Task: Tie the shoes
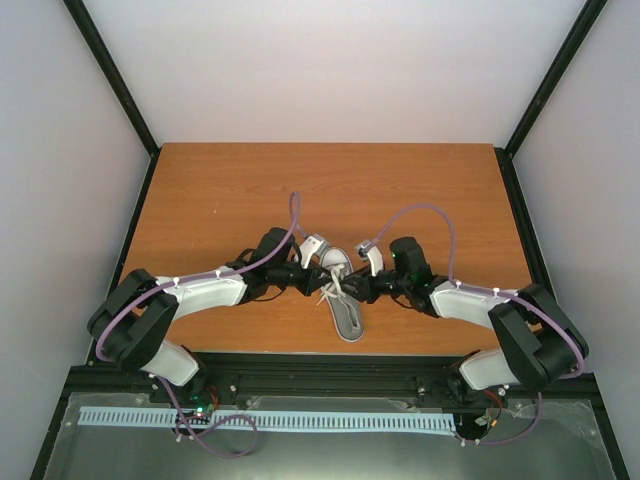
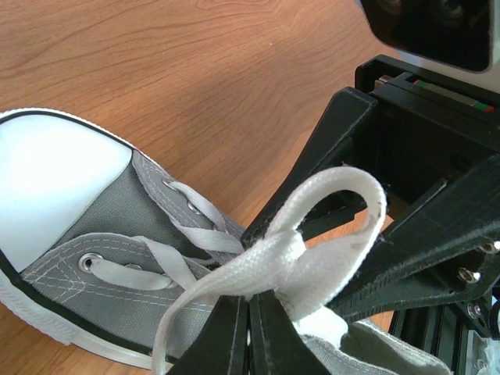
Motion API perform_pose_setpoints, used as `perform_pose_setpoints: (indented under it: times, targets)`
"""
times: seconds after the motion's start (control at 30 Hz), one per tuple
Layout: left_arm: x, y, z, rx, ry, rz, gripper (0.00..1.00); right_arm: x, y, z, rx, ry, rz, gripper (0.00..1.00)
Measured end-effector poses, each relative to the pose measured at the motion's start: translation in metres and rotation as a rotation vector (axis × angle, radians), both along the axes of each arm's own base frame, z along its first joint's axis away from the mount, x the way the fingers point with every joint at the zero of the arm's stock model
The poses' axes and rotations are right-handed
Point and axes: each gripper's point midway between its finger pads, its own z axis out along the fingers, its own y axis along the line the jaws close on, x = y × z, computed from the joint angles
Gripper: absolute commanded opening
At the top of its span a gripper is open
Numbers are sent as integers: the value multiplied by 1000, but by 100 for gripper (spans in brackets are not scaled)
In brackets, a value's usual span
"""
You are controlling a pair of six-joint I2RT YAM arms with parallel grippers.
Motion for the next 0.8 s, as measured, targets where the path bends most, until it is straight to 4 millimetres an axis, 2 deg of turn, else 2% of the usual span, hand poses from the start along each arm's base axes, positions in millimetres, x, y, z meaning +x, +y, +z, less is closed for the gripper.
perform_pose_setpoints:
  times: [0.27, 0.33, 0.43, 0.47, 0.63, 0.8]
  targets:
    - [-1, -1, 0, -7, 14, -1, 1, 3, 12, 3, -6, -31, 36, 30]
    - [-1, -1, 0, -7, 16, 2, 1, 3, 14, 3, -8, -35, 45, 23]
    - [-1, -1, 1, -9, 16, 5, 1, 1, 16, 0, -15, -35, 59, 5]
    - [-1, -1, 1, -10, 16, 4, 1, 0, 17, -2, -19, -27, 59, 3]
    - [0, -1, 2, -17, 30, 15, 1, 7, 14, -2, -41, -52, 24, 3]
    - [0, -1, 10, -45, 63, 49, 1, 17, 5, 14, -54, -118, -60, 3]
